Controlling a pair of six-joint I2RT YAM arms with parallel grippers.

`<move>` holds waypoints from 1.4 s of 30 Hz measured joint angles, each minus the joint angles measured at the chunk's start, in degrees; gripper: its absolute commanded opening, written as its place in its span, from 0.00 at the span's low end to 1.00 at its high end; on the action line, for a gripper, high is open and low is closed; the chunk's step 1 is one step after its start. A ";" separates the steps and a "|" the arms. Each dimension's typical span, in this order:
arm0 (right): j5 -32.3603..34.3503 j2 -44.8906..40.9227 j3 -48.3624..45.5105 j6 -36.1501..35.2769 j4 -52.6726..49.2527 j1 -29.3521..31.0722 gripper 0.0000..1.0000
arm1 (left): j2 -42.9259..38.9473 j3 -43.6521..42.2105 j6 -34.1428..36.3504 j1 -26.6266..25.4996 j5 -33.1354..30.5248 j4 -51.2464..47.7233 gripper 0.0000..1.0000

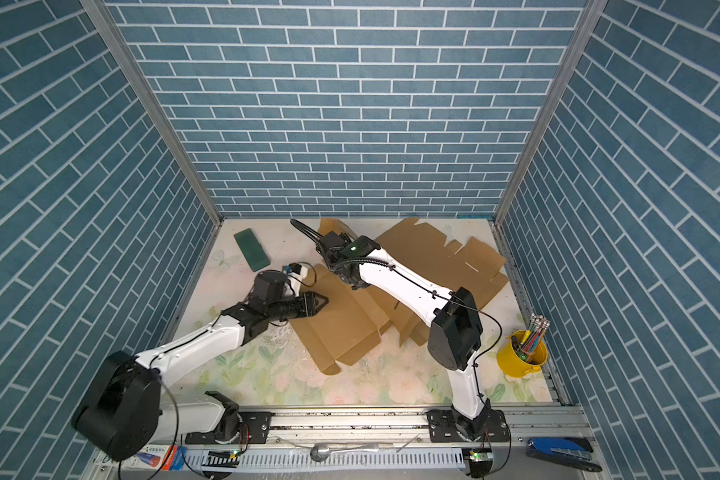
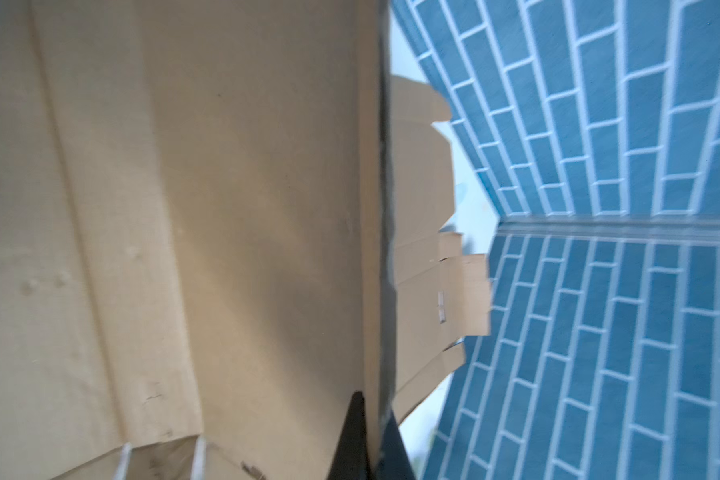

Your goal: Fold the paper box

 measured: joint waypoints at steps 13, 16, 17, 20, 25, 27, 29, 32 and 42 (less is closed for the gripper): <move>6.82 -4.81 -24.24 -23.06 32.83 4.55 0.00 | 0.20 17.66 2.16 20.81 8.79 -11.10 0.66; 6.73 -5.55 -26.62 -26.14 38.58 4.72 0.00 | 4.20 22.62 2.89 20.57 10.19 -11.52 0.67; 6.71 -5.90 -27.21 -27.02 39.85 4.83 0.00 | 5.35 24.06 3.28 20.44 10.43 -11.82 0.66; 7.02 -6.64 -28.79 -29.35 43.63 5.46 0.00 | 9.38 28.46 5.03 19.50 10.80 -13.33 0.67; 7.87 -6.91 -31.26 -33.57 49.33 6.12 0.00 | 14.93 32.41 7.65 16.50 10.88 -15.74 0.67; 8.74 -7.15 -32.57 -35.95 52.39 6.40 0.00 | 16.33 33.05 8.20 15.65 10.82 -16.61 0.66; 9.55 -7.26 -33.44 -37.73 54.64 6.56 0.00 | 16.96 33.33 8.72 14.99 10.78 -17.64 0.66; 10.32 -7.26 -34.27 -39.65 57.44 6.71 0.00 | 17.90 34.40 9.77 14.27 10.62 -18.69 0.66; 11.78 -7.26 -35.56 -45.11 63.73 7.80 0.00 | 20.96 36.11 13.66 13.84 8.90 -22.71 0.68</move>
